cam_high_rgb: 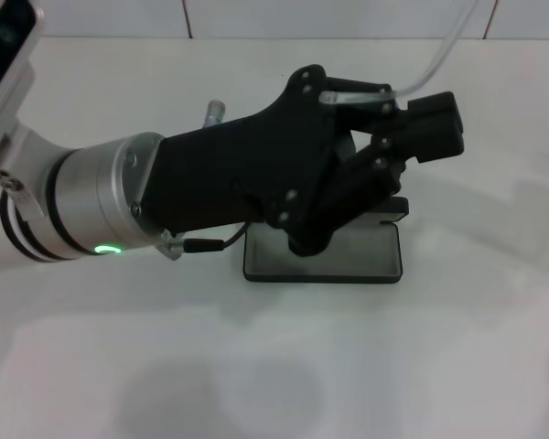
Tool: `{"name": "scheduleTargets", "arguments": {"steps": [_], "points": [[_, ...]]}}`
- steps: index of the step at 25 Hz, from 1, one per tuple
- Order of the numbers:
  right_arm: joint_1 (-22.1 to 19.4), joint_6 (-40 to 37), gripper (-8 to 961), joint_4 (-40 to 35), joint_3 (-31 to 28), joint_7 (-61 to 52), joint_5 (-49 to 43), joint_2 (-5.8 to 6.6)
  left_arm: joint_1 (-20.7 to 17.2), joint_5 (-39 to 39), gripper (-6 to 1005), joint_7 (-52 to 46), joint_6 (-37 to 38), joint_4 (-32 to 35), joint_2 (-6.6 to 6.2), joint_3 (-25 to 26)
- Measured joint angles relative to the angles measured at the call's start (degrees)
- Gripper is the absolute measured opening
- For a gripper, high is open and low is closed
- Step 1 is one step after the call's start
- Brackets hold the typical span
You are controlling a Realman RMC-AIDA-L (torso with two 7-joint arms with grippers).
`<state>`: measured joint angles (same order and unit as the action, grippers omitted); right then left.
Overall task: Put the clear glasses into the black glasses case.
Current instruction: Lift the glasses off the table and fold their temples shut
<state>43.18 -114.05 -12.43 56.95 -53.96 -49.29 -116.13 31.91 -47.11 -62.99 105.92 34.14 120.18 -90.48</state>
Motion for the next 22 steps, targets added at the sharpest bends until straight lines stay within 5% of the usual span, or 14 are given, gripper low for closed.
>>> {"name": "scheduleTargets", "arguments": {"steps": [9, 22], "points": [[0.12, 4.61, 65, -0.74, 6.39, 1.06, -0.01, 0.50, -0.30, 2.20, 65, 0.26, -0.01, -0.57, -0.07, 0.27], [0.81, 8.06, 65, -2.09, 7.64, 3.08, -6.81, 0.75, 0.15, 4.28, 65, 0.30, -1.43, -3.23, -0.22, 0.65]]}}
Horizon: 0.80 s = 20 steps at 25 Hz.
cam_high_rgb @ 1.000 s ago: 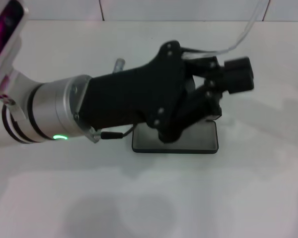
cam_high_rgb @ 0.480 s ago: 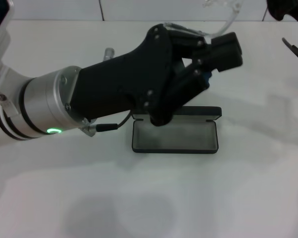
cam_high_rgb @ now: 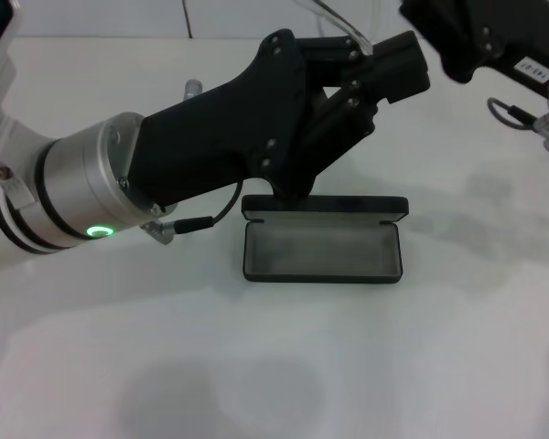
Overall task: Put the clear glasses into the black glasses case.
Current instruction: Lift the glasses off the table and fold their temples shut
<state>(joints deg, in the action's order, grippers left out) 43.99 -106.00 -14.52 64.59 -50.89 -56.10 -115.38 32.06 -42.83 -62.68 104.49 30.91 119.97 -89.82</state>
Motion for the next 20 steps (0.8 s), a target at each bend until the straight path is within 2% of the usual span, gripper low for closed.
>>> {"name": "scheduleTargets", "arguments": {"steps": [12, 20], "points": [[0.74, 1.19, 65, -0.99, 0.88, 0.12, -4.34, -0.01, 0.16, 0.12, 64, 0.29, -2.32, -0.53, -0.01, 0.00], [-0.58, 1.17, 65, -1.12, -2.60, 0.18, -3.79, -0.01, -0.21, 0.12, 66, 0.99, -2.38, -0.84, -0.06, 0.09]]}}
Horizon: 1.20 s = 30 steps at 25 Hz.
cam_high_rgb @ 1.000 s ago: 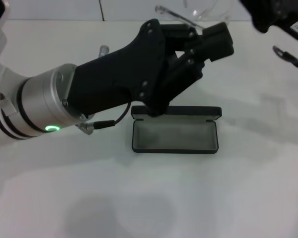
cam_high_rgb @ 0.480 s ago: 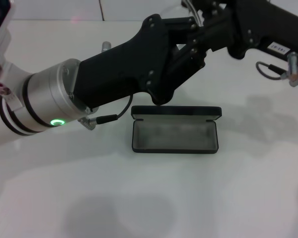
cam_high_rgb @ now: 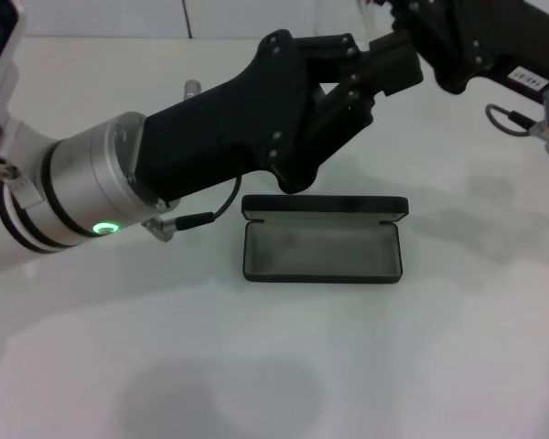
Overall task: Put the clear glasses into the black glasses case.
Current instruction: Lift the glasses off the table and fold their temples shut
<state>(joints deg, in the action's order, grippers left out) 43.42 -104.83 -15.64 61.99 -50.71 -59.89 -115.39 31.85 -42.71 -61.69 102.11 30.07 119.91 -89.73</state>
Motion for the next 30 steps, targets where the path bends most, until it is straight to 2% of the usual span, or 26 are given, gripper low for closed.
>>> {"name": "scheduleTargets", "arguments": {"steps": [18, 30], "points": [[0.75, 0.42, 65, -0.01, 1.79, 0.70, -2.02, -0.01, 0.00, 3.20, 65, 0.54, -0.08, -3.28, 0.04, 2.87], [1.43, 1.26, 65, -0.01, 2.87, 0.96, -2.17, 0.00, 0.32, 3.71, 64, 0.61, -0.73, -3.71, 0.06, 2.91]]}}
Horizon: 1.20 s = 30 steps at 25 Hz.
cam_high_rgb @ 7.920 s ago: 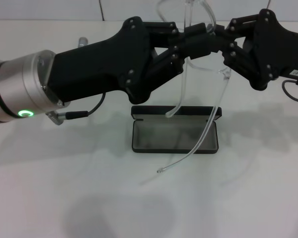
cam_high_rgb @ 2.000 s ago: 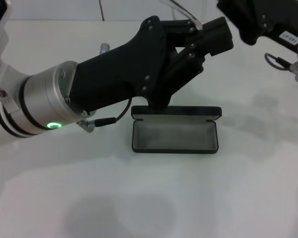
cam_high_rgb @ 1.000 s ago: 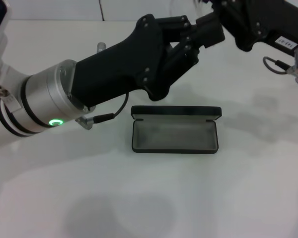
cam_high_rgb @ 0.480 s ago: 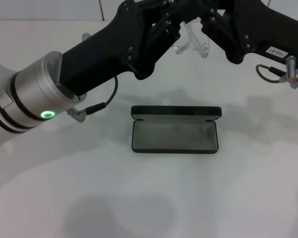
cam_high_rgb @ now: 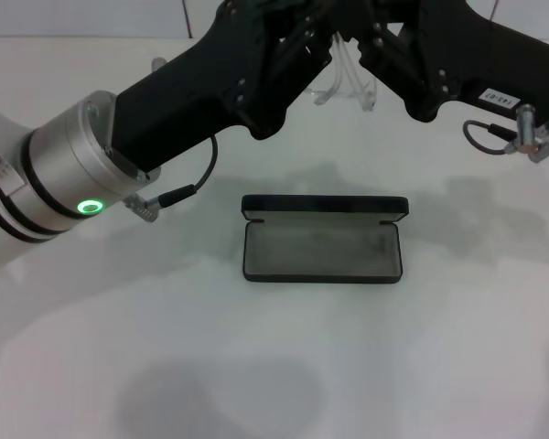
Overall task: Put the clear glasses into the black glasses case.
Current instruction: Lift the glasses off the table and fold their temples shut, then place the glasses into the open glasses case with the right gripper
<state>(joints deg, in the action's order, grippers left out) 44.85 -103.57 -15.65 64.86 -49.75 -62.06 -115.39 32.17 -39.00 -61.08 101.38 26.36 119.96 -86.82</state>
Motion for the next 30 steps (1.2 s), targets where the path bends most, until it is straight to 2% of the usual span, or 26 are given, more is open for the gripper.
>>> {"name": "scheduleTargets", "arguments": {"steps": [30], "points": [[-0.65, -0.84, 64, 0.05, -0.37, 0.43, 0.35, -0.23, -0.30, 0.20, 64, 0.62, 0.16, -1.41, -0.18, 0.78]]}}
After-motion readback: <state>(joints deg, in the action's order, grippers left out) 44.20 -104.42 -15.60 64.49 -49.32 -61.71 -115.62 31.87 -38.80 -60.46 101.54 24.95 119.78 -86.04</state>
